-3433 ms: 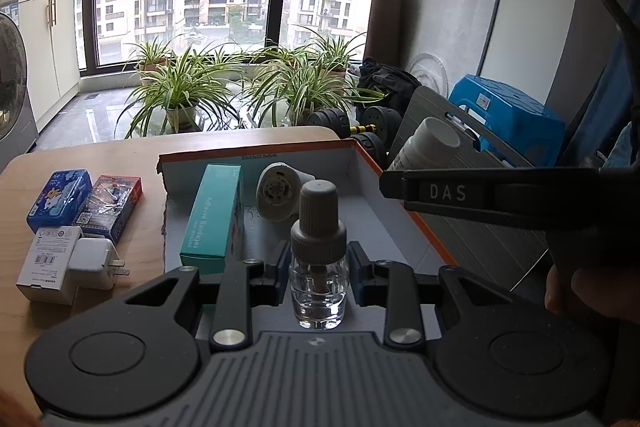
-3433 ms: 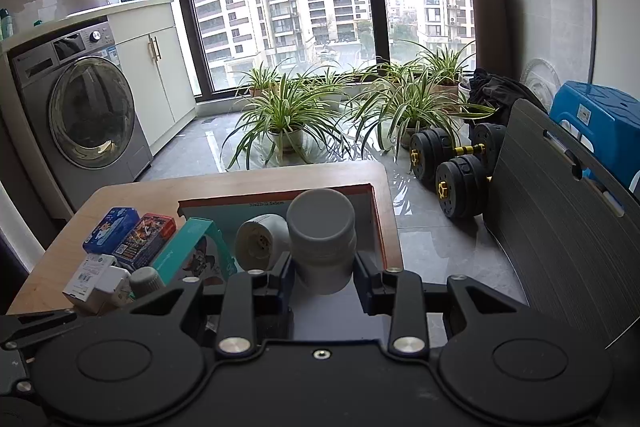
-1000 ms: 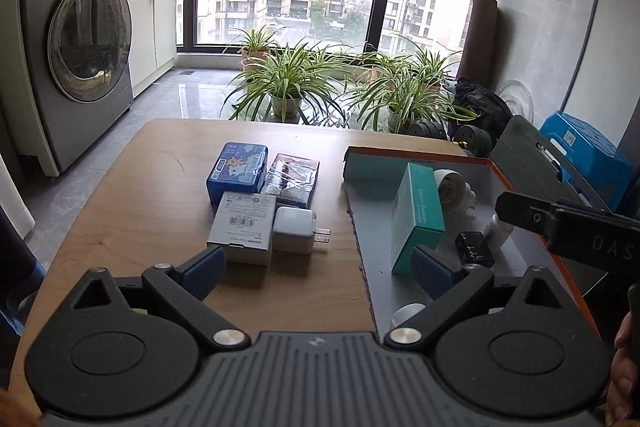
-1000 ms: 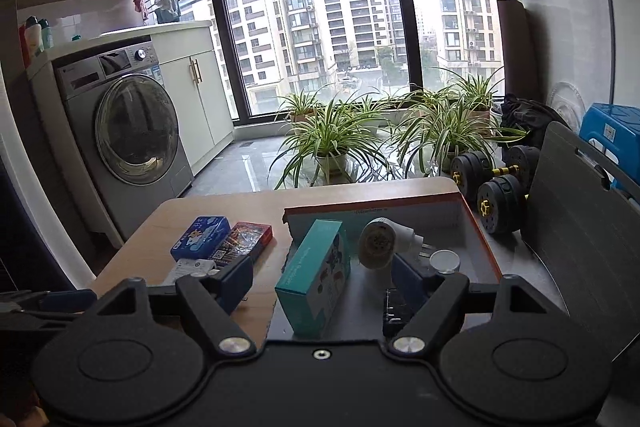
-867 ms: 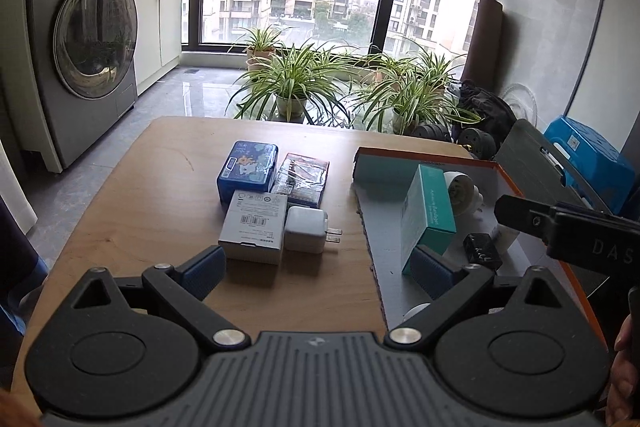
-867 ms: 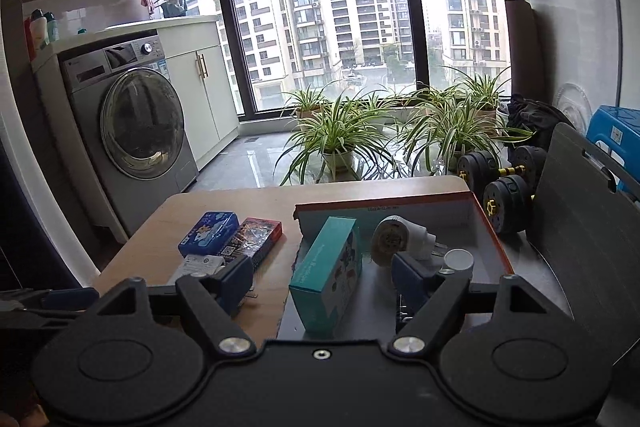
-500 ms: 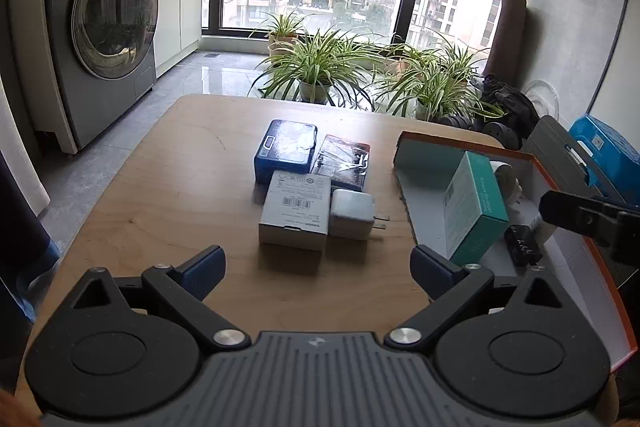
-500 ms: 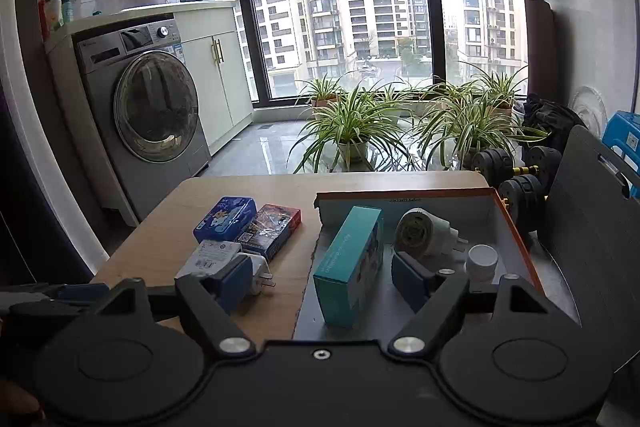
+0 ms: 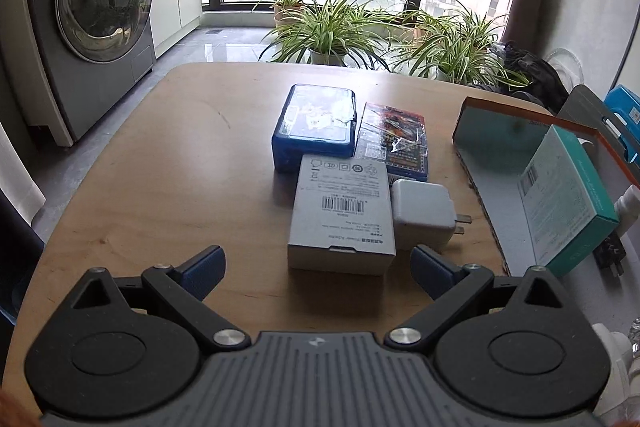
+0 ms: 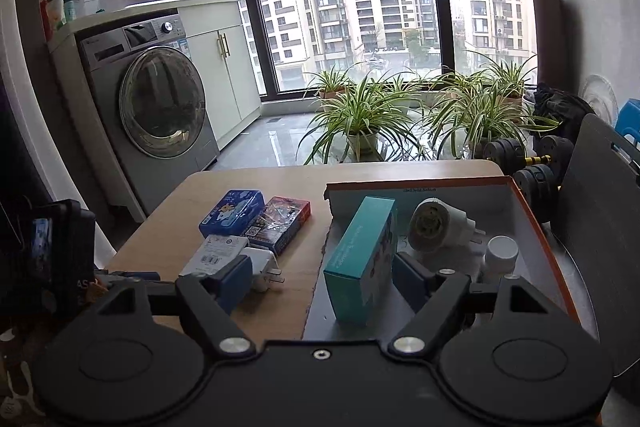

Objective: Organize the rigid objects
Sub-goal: 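Grasp the white barcode box with the left gripper while the right gripper grasps the white cube charger, then carry the white box and cube charger over the grey tray with both grippers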

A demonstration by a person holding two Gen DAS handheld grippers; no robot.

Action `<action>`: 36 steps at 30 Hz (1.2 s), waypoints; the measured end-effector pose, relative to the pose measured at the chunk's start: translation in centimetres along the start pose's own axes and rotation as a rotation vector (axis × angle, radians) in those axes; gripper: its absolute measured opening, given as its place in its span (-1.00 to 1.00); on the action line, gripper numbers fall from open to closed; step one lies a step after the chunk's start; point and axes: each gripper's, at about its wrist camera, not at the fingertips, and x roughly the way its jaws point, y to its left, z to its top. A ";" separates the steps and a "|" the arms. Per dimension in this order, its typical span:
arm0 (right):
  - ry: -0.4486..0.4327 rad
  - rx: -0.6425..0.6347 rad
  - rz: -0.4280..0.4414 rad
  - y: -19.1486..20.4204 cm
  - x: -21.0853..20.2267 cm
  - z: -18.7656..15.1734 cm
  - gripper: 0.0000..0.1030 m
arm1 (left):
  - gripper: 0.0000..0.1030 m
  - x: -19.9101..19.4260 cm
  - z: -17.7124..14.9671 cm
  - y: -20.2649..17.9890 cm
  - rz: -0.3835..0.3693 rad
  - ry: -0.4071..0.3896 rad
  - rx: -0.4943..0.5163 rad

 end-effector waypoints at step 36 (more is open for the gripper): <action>0.433 -0.408 0.213 8.3 18.1 1.0 0.23 | 0.16 -2.9 -1.0 5.7 -0.106 -0.056 -0.037</action>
